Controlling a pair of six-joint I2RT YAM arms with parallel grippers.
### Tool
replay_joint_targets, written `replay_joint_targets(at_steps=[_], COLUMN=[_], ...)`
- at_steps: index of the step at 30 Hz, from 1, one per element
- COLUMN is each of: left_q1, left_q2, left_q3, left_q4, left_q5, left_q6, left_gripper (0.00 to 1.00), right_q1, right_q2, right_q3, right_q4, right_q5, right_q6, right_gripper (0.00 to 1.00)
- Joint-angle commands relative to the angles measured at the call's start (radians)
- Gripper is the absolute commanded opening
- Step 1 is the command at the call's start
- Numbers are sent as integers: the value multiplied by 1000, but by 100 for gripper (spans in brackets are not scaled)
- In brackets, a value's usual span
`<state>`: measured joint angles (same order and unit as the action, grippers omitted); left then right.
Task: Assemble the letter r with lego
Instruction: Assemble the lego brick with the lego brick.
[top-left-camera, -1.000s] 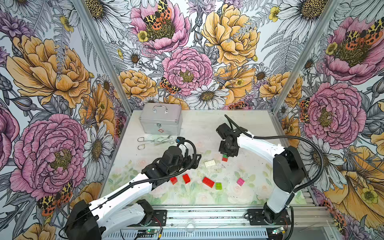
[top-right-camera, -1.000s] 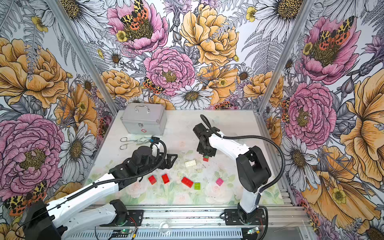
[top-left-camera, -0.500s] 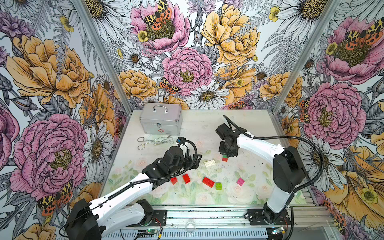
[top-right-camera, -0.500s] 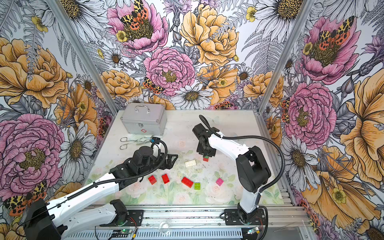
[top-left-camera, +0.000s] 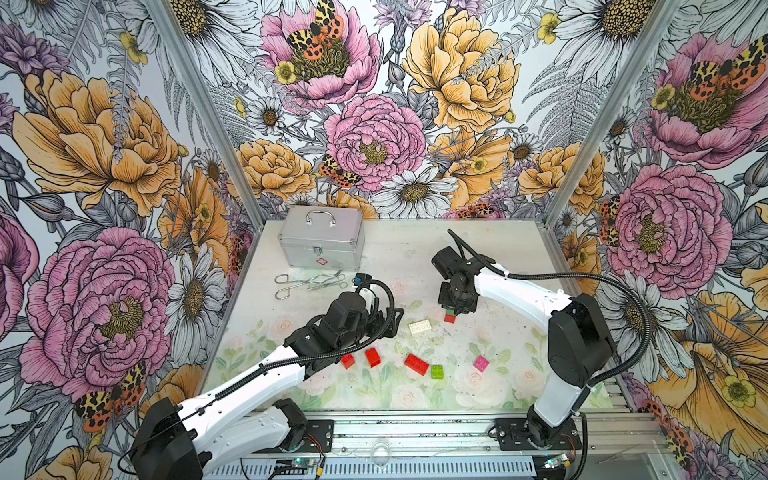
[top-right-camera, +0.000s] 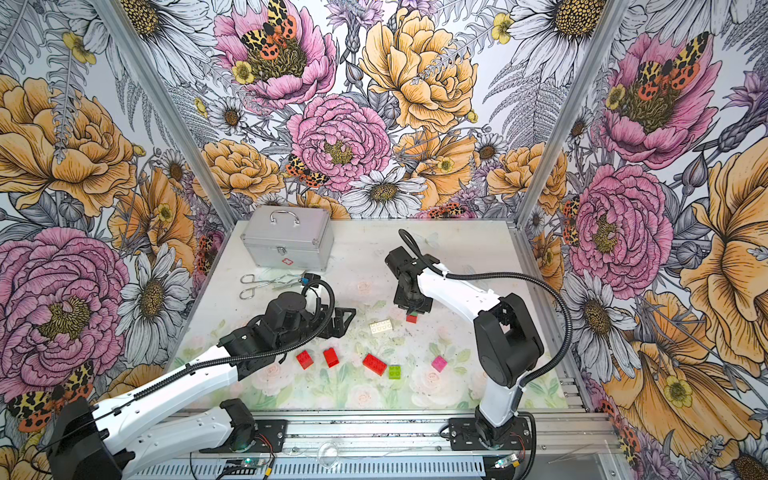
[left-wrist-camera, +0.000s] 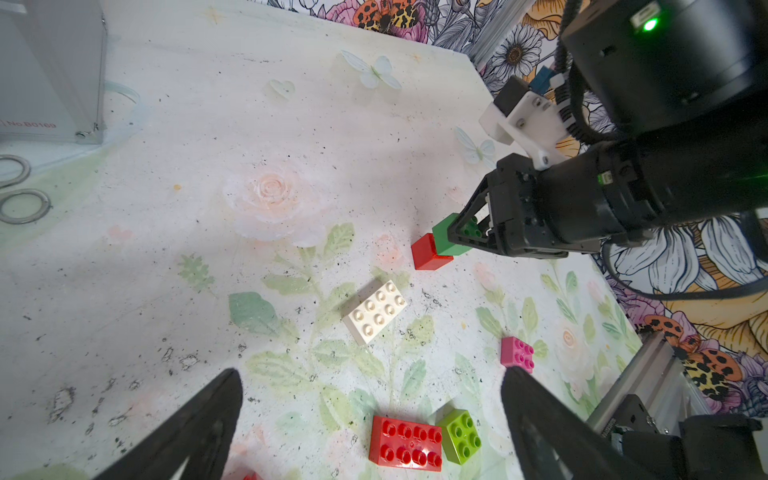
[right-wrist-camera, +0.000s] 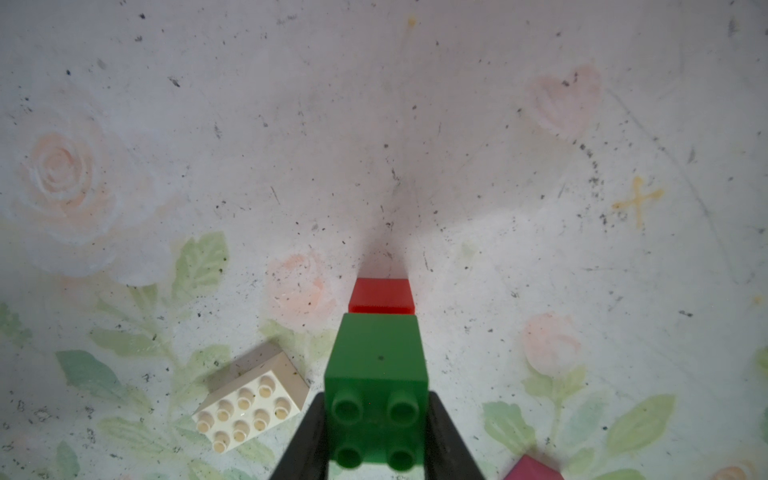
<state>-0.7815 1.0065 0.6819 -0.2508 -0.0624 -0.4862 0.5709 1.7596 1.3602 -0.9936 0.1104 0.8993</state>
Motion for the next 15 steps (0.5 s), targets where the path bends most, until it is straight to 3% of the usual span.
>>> replay_joint_targets(at_steps=[1, 15], left_q1=[-7, -16], left_q2=[-3, 18], left_q3=[27, 30], left_q4=[-5, -1], left_q5=[-14, -18], left_q6=[17, 11], left_gripper=[99, 99], right_q1=[6, -9], right_q2=[-24, 17], right_q3=[-1, -25], right_q4=[0, 24], right_q5=[5, -20], right_q6=[8, -28], right_gripper=[25, 25])
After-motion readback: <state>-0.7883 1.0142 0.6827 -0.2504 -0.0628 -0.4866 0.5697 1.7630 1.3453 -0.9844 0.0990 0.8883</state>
